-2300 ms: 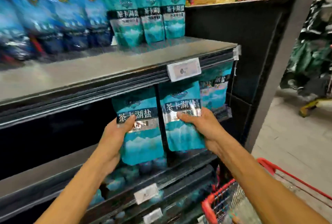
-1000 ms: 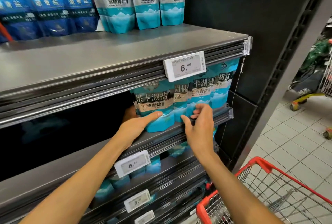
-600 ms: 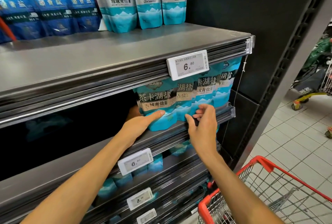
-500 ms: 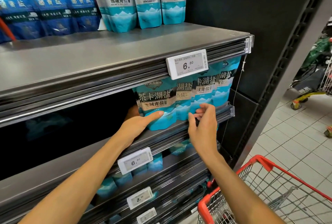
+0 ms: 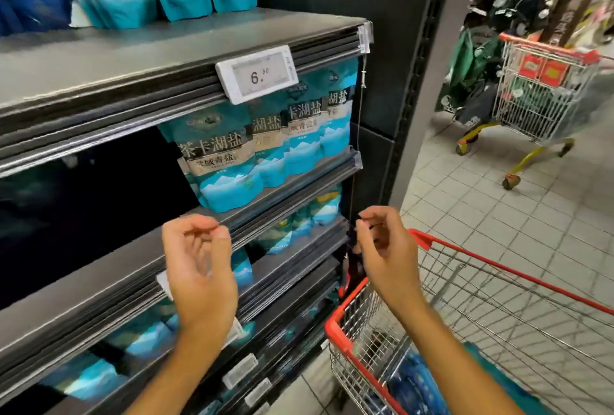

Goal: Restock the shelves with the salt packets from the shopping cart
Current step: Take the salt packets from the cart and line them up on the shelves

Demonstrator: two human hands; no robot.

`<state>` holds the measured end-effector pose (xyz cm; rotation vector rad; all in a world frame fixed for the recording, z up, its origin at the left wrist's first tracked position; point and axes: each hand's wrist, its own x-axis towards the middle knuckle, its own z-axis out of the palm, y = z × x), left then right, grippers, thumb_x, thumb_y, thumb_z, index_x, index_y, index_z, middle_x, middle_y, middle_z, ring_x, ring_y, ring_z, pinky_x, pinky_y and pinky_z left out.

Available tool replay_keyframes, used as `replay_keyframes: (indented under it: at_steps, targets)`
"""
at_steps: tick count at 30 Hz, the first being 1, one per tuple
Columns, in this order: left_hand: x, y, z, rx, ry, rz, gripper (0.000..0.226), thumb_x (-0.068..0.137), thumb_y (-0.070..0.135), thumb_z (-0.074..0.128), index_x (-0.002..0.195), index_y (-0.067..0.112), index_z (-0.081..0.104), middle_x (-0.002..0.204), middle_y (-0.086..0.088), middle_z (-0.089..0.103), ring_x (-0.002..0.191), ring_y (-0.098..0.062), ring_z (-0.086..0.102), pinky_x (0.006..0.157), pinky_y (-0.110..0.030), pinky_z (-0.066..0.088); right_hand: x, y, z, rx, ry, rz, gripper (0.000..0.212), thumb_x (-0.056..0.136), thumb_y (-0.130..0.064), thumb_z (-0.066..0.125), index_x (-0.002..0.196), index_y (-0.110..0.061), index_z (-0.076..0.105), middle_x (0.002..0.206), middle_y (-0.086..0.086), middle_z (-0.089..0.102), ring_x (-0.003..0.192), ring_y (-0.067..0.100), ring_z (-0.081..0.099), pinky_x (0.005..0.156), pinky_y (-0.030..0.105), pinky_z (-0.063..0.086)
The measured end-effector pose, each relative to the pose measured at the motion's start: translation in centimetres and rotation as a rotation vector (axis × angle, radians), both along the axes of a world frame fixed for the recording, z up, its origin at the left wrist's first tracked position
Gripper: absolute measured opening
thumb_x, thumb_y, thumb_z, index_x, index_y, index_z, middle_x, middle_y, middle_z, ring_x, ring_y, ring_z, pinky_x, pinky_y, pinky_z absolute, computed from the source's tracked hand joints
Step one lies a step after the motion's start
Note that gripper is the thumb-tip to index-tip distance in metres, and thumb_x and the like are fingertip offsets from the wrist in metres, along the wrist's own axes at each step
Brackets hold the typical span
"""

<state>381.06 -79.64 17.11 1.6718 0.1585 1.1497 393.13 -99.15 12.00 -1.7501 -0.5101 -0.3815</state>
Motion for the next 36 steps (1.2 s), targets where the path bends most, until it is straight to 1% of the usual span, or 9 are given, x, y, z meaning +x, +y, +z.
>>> replay_keyframes:
  at_steps: [4, 7, 11, 19, 22, 24, 28, 33, 36]
  targets:
    - [1.4, -8.4, -3.4, 0.005, 0.212, -0.434, 0.006, 0.092, 0.026, 0.053, 0.098, 0.023, 0.052, 0.081, -0.005, 0.054, 0.072, -0.027, 0.053, 0.067, -0.033, 0.048, -2.9, -8.9, -4.4, -0.079, 0.149, -0.218, 0.009, 0.098, -0.032, 0.056, 0.092, -0.038, 0.053, 0.078, -0.007, 0.063, 0.050, 0.021, 0.061, 0.046, 0.041, 0.050]
    - [3.7, -15.3, -7.7, 0.002, 0.477, -0.724, 0.003, 0.092, 0.024, 0.055, 0.093, 0.026, 0.054, 0.076, -0.001, 0.057, 0.067, -0.023, 0.056, 0.064, -0.032, 0.048, -4.8, -17.1, -8.7, -0.119, 0.324, -0.415, 0.014, 0.099, -0.029, 0.055, 0.087, -0.032, 0.051, 0.068, -0.001, 0.060, 0.049, 0.024, 0.058, 0.046, 0.047, 0.051]
    - [7.3, -25.2, -15.4, 0.025, 0.876, -1.034, 0.011, 0.090, 0.015, 0.053, 0.090, 0.026, 0.054, 0.077, 0.009, 0.059, 0.069, -0.013, 0.059, 0.059, -0.017, 0.047, -7.1, -28.2, -15.1, -0.135, 0.599, -0.668, 0.028, 0.101, -0.031, 0.053, 0.075, -0.023, 0.048, 0.055, 0.005, 0.058, 0.042, 0.013, 0.059, 0.046, 0.032, 0.047]
    - [13.8, -41.5, -33.6, 0.019, 1.693, -1.104, 0.027, 0.105, 0.017, 0.041, 0.080, 0.016, 0.050, 0.082, -0.005, 0.057, 0.062, -0.017, 0.059, 0.039, -0.022, 0.044, -7.2, -44.4, -30.9, -0.285, 1.256, -0.830, 0.021, 0.098, -0.021, 0.055, 0.083, -0.008, 0.060, 0.072, 0.010, 0.059, 0.071, 0.022, 0.058, 0.061, 0.030, 0.036]
    - [16.0, -46.0, -39.5, 0.195, 1.746, -1.000, 0.032, 0.102, 0.017, 0.042, 0.071, 0.012, 0.045, 0.075, -0.006, 0.051, 0.069, -0.026, 0.054, 0.066, -0.040, 0.056, -6.0, -47.4, -36.3, -0.355, 1.357, -0.808, 0.018, 0.096, -0.019, 0.057, 0.084, -0.007, 0.052, 0.081, 0.014, 0.054, 0.080, 0.024, 0.056, 0.066, 0.034, 0.036]
    - [17.2, -49.0, -43.3, 0.313, 1.770, -0.941, 0.033, 0.099, 0.014, 0.042, 0.070, -0.001, 0.042, 0.066, -0.008, 0.046, 0.060, -0.023, 0.050, 0.066, -0.042, 0.052, -4.8, -49.2, -40.3, -0.476, 1.394, -0.723, 0.022, 0.097, -0.020, 0.055, 0.101, 0.002, 0.055, 0.100, 0.021, 0.058, 0.094, 0.029, 0.059, 0.073, 0.037, 0.041]
    - [19.2, -53.2, -50.8, 0.584, 1.733, -0.882, 0.028, 0.101, 0.021, 0.042, 0.101, -0.003, 0.057, 0.121, -0.023, 0.059, 0.114, -0.035, 0.058, 0.093, -0.038, 0.044, -1.5, -52.1, -46.8, -0.750, 1.392, -0.499, 0.052, 0.098, -0.020, 0.052, 0.144, -0.002, 0.038, 0.149, 0.020, 0.040, 0.134, 0.034, 0.044, 0.096, 0.037, 0.043]
    - [20.1, -56.1, -57.7, 0.706, 1.735, -0.906, 0.036, 0.104, 0.017, 0.037, 0.133, 0.001, 0.051, 0.121, -0.022, 0.057, 0.113, -0.033, 0.054, 0.081, -0.037, 0.044, 2.3, -55.5, -53.5, -1.212, 1.318, -0.364, 0.061, 0.095, -0.027, 0.057, 0.149, -0.007, 0.035, 0.153, 0.018, 0.037, 0.138, 0.032, 0.041, 0.104, 0.037, 0.041]
    - [21.5, -57.1, -60.4, 0.817, 1.753, -0.759, 0.064, 0.101, 0.036, 0.049, 0.143, -0.010, 0.033, 0.150, -0.024, 0.035, 0.135, -0.038, 0.038, 0.106, -0.043, 0.038, 3.3, -57.3, -56.9, -1.456, 1.166, -0.329, 0.057, 0.100, -0.024, 0.045, 0.151, -0.007, 0.028, 0.153, 0.017, 0.036, 0.141, 0.032, 0.035, 0.115, 0.046, 0.031]
